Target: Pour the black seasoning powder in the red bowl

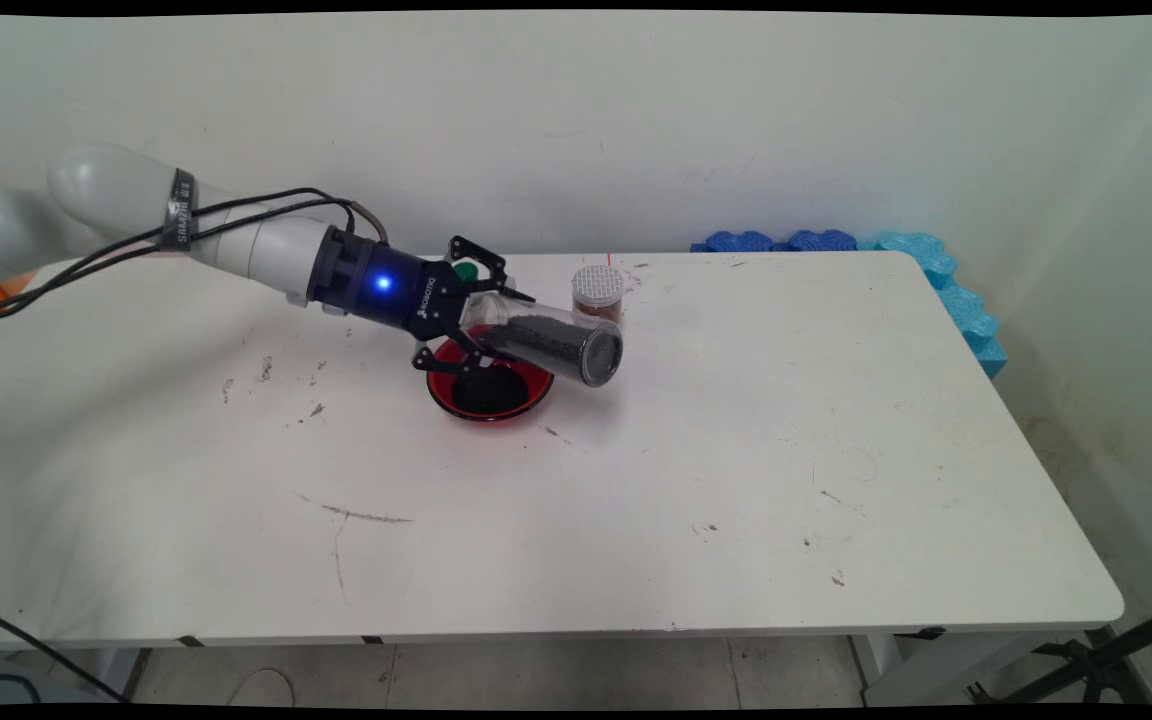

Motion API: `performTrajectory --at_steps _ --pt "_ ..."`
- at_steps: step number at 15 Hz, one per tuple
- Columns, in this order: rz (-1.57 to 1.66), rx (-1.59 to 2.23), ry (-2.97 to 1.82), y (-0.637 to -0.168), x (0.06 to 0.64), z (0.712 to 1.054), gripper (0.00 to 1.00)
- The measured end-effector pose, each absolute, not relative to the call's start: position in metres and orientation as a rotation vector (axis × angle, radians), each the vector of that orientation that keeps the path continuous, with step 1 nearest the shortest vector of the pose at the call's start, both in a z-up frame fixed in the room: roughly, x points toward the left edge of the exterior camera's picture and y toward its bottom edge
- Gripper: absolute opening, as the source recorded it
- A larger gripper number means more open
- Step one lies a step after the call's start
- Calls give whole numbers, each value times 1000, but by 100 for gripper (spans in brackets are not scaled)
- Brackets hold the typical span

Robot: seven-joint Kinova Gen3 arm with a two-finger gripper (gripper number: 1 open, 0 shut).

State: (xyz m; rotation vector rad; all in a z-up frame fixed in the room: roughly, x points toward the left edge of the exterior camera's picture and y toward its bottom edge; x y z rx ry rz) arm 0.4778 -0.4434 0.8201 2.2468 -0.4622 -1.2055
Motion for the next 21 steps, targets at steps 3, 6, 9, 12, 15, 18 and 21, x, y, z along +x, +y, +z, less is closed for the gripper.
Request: performTrajectory --at_steps 3,6,9,12,15,18,21 --pt "-1182 2233 -509 -444 479 820 0" --pt "-1148 2211 -575 -445 480 819 0" --pt "-1086 2168 -676 -448 481 820 0" --pt "-1020 2118 -773 -452 483 822 0" --pt "-960 2068 -867 -454 485 824 0" --pt "-902 2009 -954 -456 486 828 0" --pt "-839 1945 -1035 -458 487 834 0"
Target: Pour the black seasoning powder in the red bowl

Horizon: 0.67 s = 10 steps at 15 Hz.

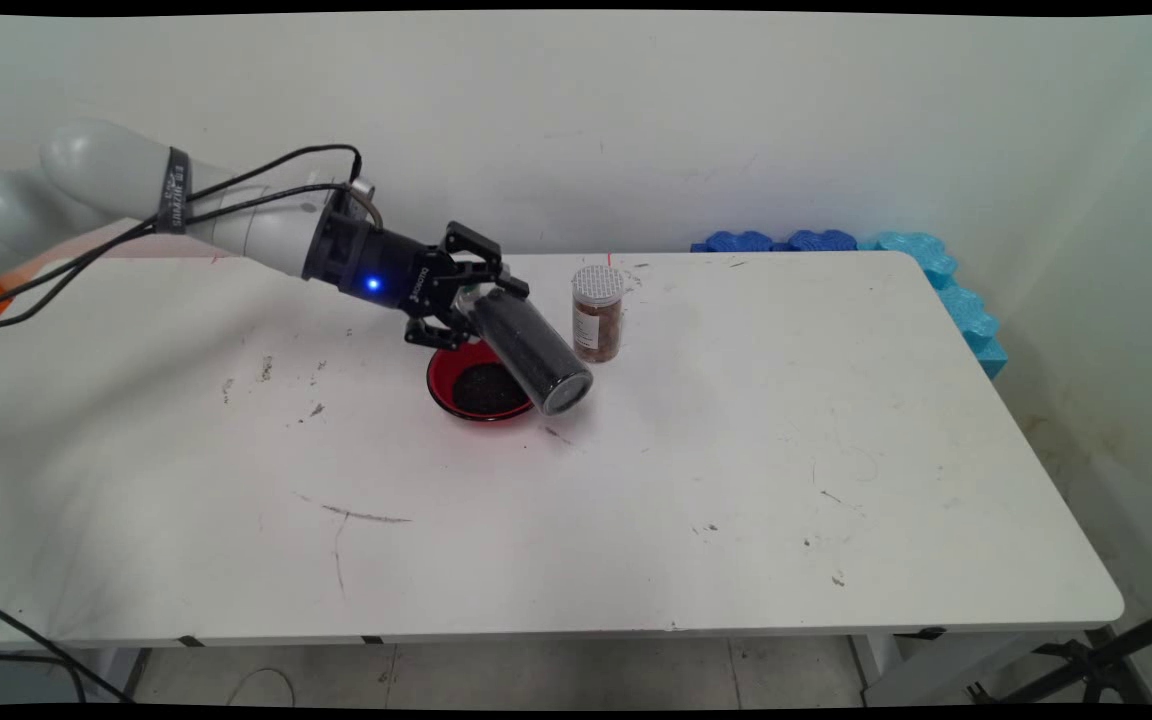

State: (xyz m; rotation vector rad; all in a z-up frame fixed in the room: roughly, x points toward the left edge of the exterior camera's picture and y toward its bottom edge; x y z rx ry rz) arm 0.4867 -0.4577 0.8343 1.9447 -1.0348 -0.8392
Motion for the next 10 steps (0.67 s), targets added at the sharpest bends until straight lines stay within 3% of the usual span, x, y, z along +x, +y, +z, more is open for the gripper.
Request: performTrajectory --at_steps 10 --pt "-638 1743 -1279 -453 487 859 0"
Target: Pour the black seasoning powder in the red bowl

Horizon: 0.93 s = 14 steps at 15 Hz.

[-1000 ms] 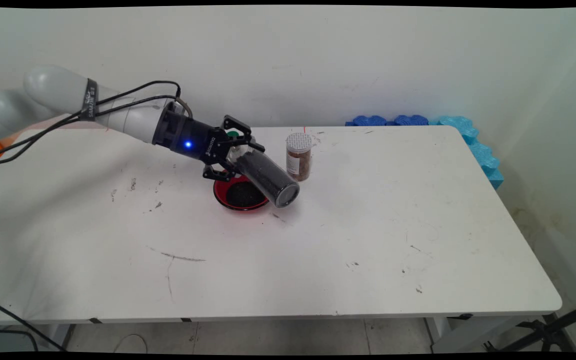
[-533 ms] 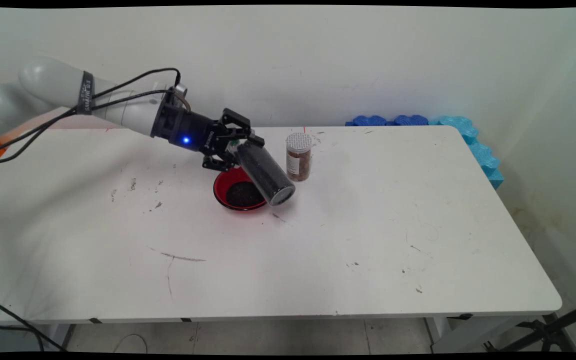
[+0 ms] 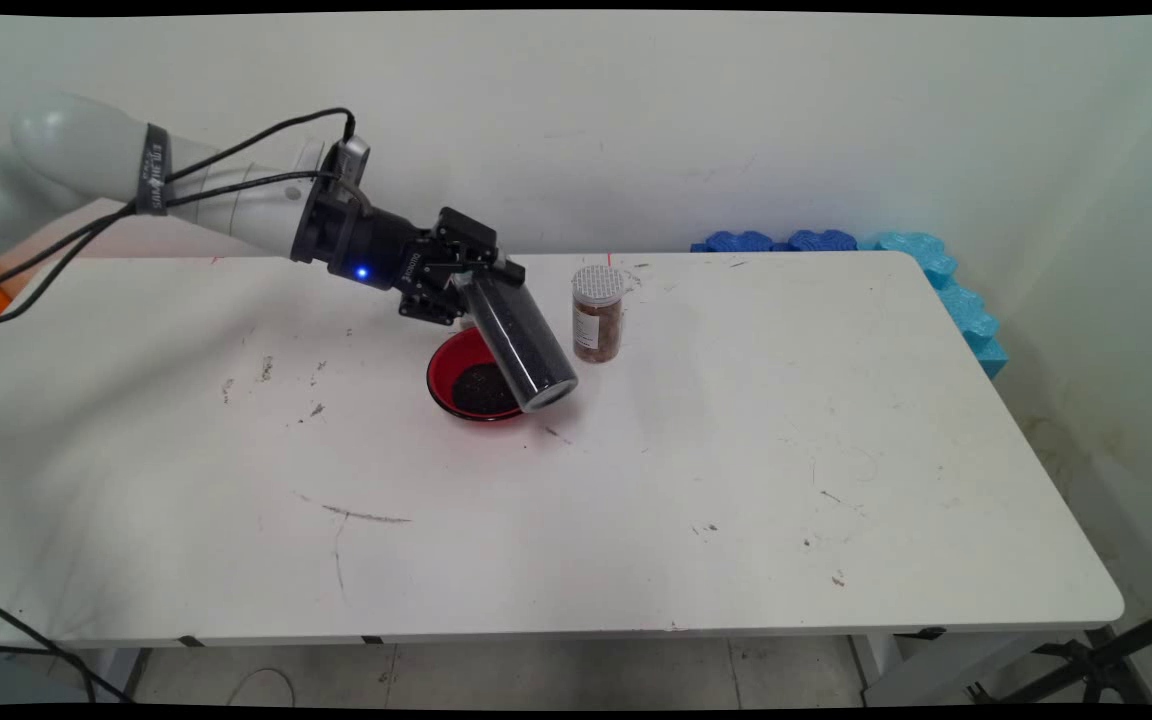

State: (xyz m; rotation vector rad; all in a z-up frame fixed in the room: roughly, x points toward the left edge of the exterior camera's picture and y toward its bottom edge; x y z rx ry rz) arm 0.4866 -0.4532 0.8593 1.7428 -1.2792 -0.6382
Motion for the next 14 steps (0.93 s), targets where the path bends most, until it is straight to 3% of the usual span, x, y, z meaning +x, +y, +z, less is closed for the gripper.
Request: performTrajectory --at_steps 14 --pt "-308 1352 -1604 -438 469 905 0"
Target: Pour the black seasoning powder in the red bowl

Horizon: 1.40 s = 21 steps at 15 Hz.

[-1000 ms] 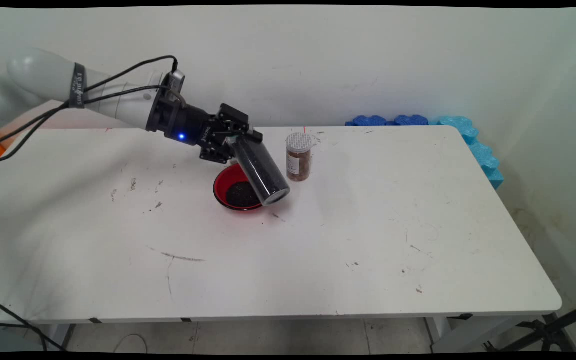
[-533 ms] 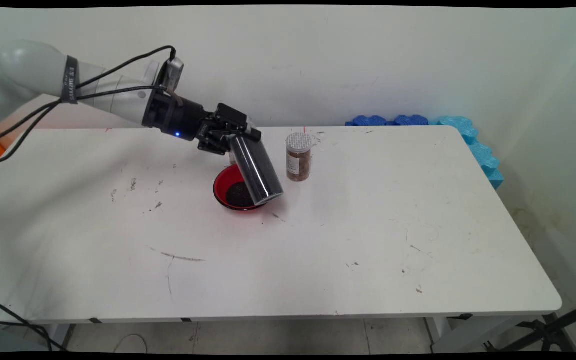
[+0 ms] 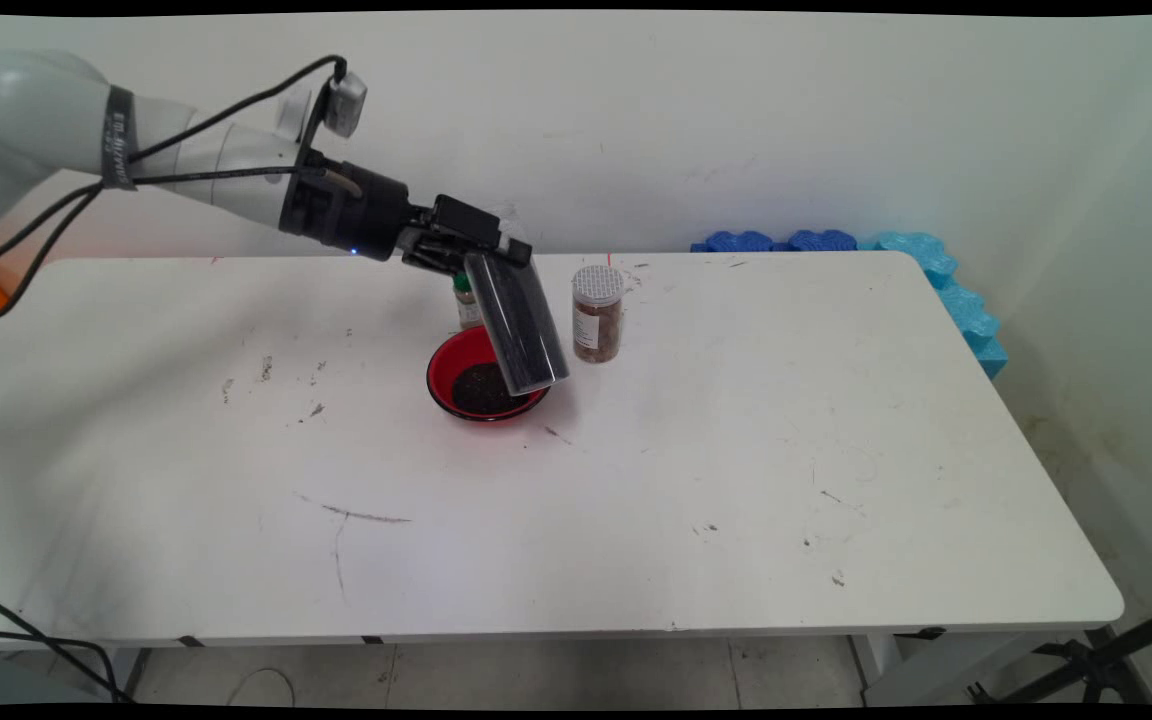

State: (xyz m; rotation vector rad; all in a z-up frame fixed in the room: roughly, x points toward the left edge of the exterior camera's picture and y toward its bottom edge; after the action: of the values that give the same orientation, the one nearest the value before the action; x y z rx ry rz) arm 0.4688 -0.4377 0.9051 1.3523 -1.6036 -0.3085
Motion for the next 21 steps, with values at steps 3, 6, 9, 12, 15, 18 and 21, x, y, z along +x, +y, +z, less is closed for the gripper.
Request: performTrajectory --at_steps 3,6,9,12,15,18,21 --pt "-222 1229 -1687 -428 463 920 0" --pt "-158 1127 -1753 -419 458 932 0" --pt "-84 1010 -1827 -409 452 946 0" --pt "-14 909 -1888 -401 447 958 0" --pt "49 820 -1940 -394 442 966 0" --pt "112 727 -1984 -386 437 976 0" --pt "168 633 -2018 -378 431 983 0"
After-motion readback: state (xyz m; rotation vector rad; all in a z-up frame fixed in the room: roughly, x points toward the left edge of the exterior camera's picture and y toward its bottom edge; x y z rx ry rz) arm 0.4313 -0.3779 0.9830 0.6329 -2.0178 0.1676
